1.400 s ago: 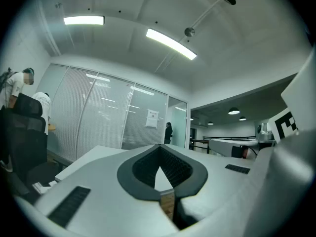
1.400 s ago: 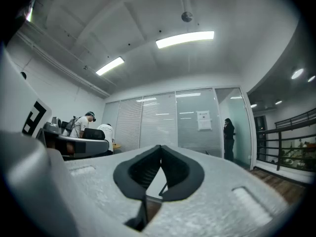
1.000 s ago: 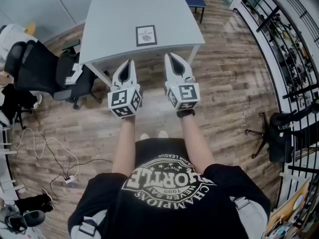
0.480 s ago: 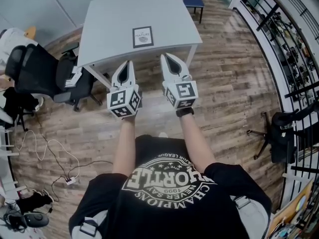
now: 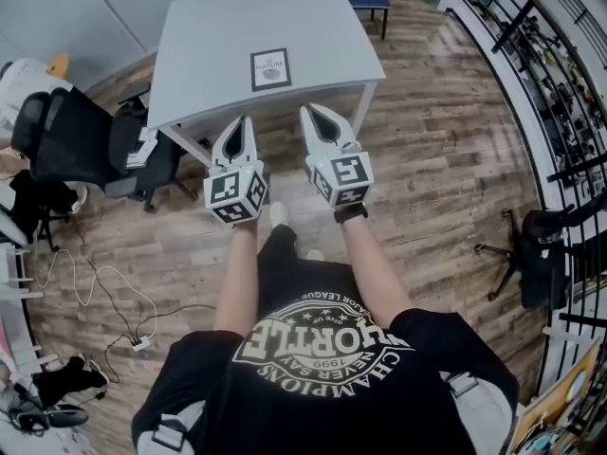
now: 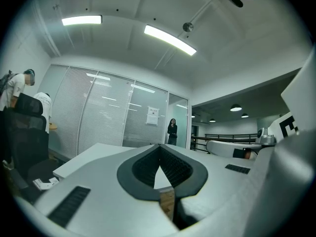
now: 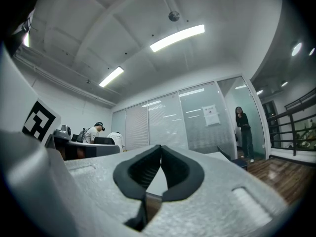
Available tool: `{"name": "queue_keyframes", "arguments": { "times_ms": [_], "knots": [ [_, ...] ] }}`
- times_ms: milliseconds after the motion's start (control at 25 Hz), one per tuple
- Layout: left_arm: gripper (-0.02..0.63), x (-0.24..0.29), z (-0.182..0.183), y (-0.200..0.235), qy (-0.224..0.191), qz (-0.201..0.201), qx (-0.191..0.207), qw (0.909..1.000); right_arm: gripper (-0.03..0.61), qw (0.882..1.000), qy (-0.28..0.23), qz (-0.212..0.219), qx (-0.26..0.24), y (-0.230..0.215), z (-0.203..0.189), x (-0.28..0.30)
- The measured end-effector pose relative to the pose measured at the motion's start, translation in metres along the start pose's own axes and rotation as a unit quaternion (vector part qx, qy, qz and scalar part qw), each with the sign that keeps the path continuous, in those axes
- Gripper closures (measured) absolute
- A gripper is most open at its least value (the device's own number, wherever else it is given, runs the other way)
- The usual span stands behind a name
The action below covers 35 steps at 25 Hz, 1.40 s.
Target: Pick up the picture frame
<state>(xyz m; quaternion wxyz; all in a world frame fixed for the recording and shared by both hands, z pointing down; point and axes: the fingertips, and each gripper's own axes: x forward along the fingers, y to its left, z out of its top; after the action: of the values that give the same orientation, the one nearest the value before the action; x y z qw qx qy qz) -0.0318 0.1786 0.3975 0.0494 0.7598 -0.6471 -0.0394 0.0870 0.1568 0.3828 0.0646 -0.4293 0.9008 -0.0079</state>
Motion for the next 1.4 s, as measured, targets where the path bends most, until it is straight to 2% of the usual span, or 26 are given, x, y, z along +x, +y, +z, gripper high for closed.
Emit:
{"name": "queue_keyframes", "arguments": {
  "times_ms": [280,560,920,1160,1400],
  "knots": [
    [0.607,0.037,-0.002,0.011,-0.001,-0.009,-0.003,1.0000,0.578,1.000,0.002,0.007,-0.014,-0.006,-0.005,0.031],
    [0.607,0.103,0.009,0.029,-0.005,-0.023,-0.009,0.9997,0.578,1.000,-0.002,0.001,-0.005,-0.039,-0.001,0.088],
    [0.607,0.201,0.023,0.094,-0.005,-0.024,-0.023,0.9994,0.578,1.000,0.006,-0.005,-0.005,-0.070,-0.009,0.195],
    [0.607,0.259,0.016,0.128,0.006,-0.028,-0.031,0.9991,0.578,1.000,0.018,-0.010,0.002,-0.091,-0.025,0.259],
    [0.607,0.297,0.002,0.173,0.021,-0.024,-0.040,0.9987,0.578,0.999,0.036,-0.002,0.011,-0.090,-0.052,0.319]
  ]
}}
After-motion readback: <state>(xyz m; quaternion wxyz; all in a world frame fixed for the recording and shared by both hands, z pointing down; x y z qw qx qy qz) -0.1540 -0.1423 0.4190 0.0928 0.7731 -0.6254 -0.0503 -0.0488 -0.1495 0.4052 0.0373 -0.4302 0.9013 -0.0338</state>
